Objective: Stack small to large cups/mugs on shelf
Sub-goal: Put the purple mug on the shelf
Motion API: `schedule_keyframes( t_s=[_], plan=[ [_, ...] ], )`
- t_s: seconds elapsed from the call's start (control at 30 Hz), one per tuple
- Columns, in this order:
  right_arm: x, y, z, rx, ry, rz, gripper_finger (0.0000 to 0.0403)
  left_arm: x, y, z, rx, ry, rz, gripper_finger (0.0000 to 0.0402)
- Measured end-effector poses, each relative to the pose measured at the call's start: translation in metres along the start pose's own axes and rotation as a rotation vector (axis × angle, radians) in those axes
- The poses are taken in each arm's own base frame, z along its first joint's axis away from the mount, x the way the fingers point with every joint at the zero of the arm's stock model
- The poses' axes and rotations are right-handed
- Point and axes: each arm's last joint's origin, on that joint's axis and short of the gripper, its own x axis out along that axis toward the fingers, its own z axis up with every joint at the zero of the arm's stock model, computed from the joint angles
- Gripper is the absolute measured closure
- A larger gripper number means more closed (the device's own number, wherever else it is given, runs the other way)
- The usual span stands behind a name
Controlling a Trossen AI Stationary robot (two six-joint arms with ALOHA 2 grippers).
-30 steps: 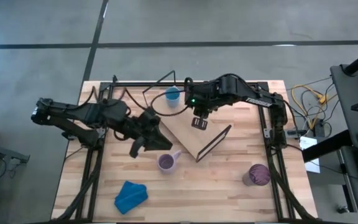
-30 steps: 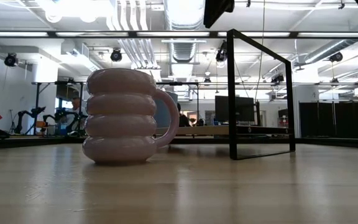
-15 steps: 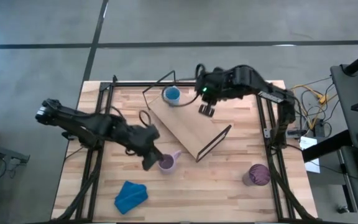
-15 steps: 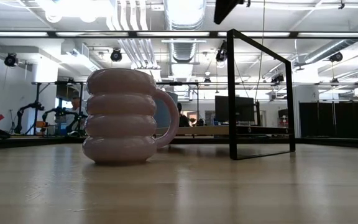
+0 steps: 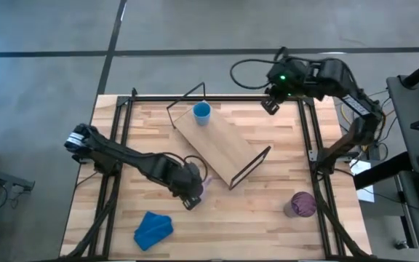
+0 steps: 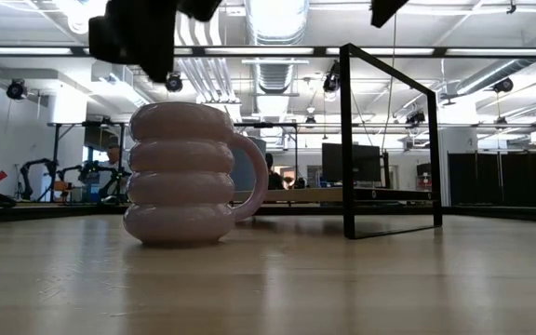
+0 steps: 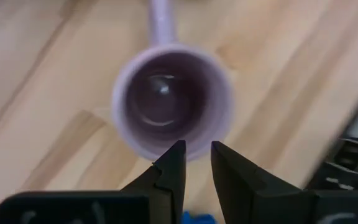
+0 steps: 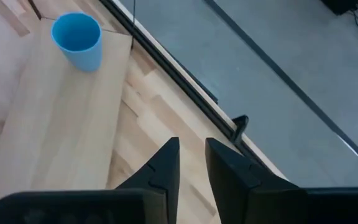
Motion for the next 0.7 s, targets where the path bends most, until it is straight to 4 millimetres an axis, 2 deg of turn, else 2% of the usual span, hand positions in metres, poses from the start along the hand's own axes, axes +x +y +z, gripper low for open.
schedule_keyframes(
  t_s=[0.2, 0.47, 0.7],
  plan=[
    [-0.002, -0.005, -0.02, -0.007, 0.031, -0.003, 0.033, 0.015, 0.006, 0.006, -0.015, 0.003, 0.088, 0.0341],
    [0.009, -0.006, -0.04, 0.011, 0.098, -0.022, 0.0333, 0.012, 0.017, 0.015, -0.037, -0.061, 0.173, 0.034],
    [0.024, -0.002, -0.053, 0.017, 0.166, -0.043, 0.0332, 0.014, 0.018, 0.014, 0.017, -0.023, 0.164, 0.034]
  ],
)
